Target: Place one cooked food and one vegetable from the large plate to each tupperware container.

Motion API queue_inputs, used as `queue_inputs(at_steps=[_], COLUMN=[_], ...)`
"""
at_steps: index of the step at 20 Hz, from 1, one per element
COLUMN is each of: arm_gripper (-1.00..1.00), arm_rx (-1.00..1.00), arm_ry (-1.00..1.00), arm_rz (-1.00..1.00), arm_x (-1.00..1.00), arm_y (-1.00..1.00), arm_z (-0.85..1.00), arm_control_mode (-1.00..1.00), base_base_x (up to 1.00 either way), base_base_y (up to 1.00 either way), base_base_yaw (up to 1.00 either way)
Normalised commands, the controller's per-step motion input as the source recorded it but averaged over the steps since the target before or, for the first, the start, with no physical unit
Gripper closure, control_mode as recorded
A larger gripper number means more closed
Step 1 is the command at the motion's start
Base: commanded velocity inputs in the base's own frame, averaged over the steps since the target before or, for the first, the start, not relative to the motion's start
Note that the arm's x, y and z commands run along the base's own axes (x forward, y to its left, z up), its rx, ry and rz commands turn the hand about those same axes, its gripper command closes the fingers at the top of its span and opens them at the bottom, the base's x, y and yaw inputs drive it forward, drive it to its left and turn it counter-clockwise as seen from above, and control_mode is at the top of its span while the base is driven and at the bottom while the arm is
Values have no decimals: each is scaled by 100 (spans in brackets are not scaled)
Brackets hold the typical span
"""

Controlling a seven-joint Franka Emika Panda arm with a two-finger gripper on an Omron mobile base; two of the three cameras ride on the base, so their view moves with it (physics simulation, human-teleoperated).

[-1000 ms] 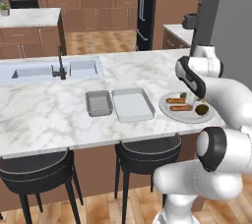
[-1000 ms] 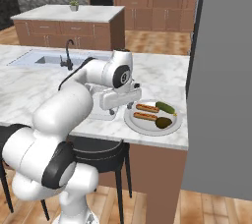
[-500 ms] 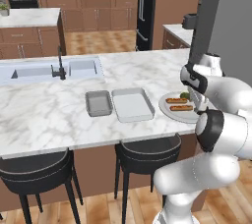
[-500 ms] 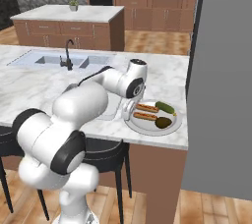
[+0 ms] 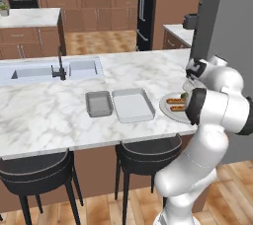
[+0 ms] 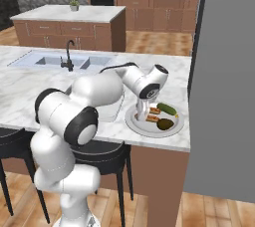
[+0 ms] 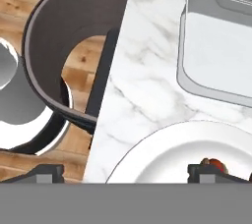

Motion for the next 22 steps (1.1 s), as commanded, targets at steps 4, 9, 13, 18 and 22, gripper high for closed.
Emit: queue_inputs(at_steps=[4,9,13,18,22], arm_gripper=[-100,-100,-100,-100,-100], arm_rx=[0,0,0,0,0], arm_ry=[0,0,0,0,0], arm_rz=[0,0,0,0,2], arm_x=[45,26,22,41,34], arm_y=[0,0,0,0,0], arm_z=[-26,-57,-53,-34,-38], arm_control_mode=[-100,-100,-100,-100,-100], base_base_x=[0,0,0,0,0], base_base_y=[0,0,0,0,0], base_base_yaw=[0,0,0,0,0])
